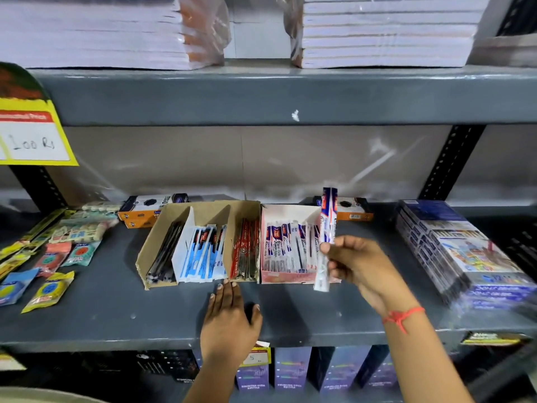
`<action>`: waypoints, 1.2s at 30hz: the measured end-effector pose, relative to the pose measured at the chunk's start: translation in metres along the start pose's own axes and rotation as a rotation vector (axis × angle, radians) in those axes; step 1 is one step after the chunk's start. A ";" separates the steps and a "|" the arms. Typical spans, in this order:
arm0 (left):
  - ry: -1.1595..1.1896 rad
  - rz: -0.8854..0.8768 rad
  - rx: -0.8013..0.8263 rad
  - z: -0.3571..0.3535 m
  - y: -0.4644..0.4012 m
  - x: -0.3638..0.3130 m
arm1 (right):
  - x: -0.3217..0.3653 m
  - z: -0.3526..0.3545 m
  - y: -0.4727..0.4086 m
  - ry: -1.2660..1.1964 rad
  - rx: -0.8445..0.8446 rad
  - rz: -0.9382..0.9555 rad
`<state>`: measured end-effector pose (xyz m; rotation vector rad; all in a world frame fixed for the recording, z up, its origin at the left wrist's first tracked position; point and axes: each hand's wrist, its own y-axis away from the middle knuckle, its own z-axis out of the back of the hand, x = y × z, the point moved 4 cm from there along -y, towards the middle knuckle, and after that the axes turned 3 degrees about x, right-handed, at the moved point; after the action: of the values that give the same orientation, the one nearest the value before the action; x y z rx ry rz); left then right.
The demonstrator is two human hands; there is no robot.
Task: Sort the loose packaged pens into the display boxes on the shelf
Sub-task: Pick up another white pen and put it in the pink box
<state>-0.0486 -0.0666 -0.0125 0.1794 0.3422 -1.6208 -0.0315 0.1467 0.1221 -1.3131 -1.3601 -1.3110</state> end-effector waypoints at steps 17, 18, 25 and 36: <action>-0.027 -0.021 -0.014 -0.001 0.002 0.002 | 0.004 -0.061 0.038 0.190 0.252 0.108; -0.027 -0.022 -0.016 -0.001 0.002 0.002 | 0.003 -0.061 0.036 0.198 0.252 0.104; -0.017 0.001 -0.029 0.000 0.001 0.001 | -0.012 -0.051 0.010 0.177 0.103 0.030; -0.026 -0.028 0.002 -0.001 0.001 0.003 | -0.041 -0.019 -0.091 0.883 -0.209 -0.083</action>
<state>-0.0478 -0.0689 -0.0141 0.1551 0.3246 -1.6496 -0.1184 0.1296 0.0717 -0.6363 -0.6680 -1.8195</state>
